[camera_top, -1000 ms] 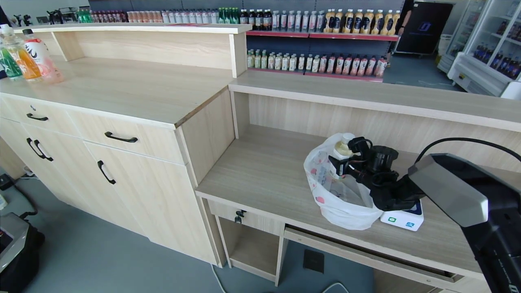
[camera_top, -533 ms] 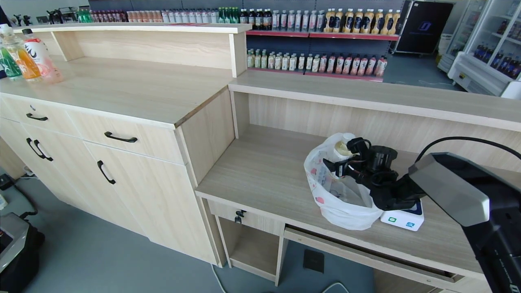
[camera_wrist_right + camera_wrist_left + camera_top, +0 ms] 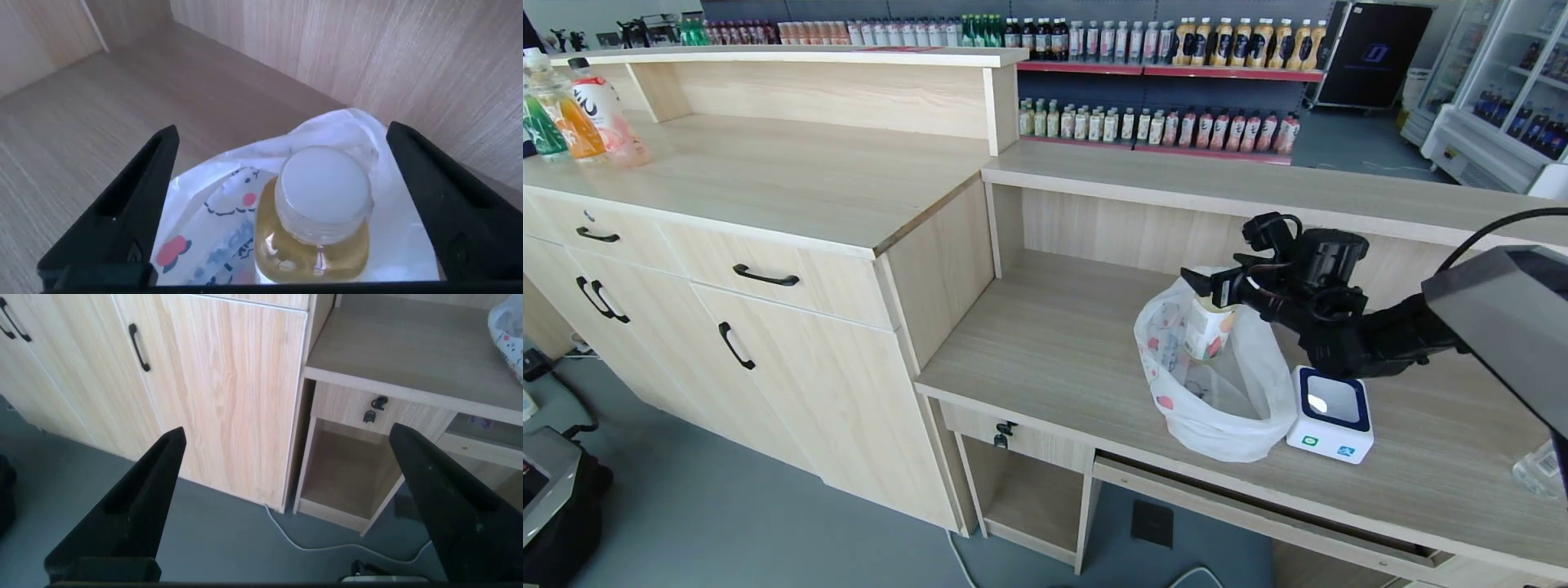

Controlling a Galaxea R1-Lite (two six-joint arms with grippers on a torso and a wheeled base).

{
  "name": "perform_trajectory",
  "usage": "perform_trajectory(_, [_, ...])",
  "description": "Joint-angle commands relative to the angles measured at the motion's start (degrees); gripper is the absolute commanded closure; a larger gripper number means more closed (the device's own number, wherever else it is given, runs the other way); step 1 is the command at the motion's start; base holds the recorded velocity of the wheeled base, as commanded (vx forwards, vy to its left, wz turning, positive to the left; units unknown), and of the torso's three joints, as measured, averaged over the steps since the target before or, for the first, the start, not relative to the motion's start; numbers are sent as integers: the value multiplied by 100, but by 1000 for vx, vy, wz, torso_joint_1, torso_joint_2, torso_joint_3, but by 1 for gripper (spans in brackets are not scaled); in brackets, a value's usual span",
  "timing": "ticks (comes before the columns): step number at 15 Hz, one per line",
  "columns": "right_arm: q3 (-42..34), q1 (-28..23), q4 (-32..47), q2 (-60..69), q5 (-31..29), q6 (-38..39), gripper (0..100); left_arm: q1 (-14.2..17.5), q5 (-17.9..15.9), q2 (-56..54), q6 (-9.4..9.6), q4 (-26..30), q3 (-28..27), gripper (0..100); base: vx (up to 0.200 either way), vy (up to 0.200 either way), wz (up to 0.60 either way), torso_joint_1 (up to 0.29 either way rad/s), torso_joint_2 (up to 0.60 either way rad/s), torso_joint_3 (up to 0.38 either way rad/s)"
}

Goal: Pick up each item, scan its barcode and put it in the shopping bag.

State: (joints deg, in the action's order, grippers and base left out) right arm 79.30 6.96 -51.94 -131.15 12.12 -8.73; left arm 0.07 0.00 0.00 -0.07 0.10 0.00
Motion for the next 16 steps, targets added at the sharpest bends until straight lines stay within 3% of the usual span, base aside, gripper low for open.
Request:
perform_trajectory(1, [-1496, -37, 88, 1882, -245, -472, 0, 1, 0, 9, -1, -1, 0, 0, 0, 0, 0, 0, 0, 0])
perform_trajectory(5, [-2955, -248, 316, 3719, -350, -1228, 0, 1, 0, 9, -1, -1, 0, 0, 0, 0, 0, 0, 0, 0])
perform_trajectory(7, [-3193, -705, 563, 4370, -1194, -2203, 0, 1, 0, 9, -1, -1, 0, 0, 0, 0, -300, 1, -1, 1])
perform_trajectory(10, [-3210, -1109, 1257, 5037, -2161, -2133, 0, 1, 0, 9, -1, -1, 0, 0, 0, 0, -600, -2, -1, 2])
perform_trajectory(13, [-3193, -1311, 2048, 5459, -3145, -1447, 0, 1, 0, 9, -1, -1, 0, 0, 0, 0, -600, 2, 1, 2])
perform_trajectory(14, [-3210, -1408, 2285, 5415, -3198, -1298, 0, 1, 0, 9, -1, -1, 0, 0, 0, 0, -600, -2, -2, -2])
perform_trajectory(16, [-3509, -1742, 1995, 4800, -3163, -437, 0, 1, 0, 9, -1, -1, 0, 0, 0, 0, -300, 1, -1, 4])
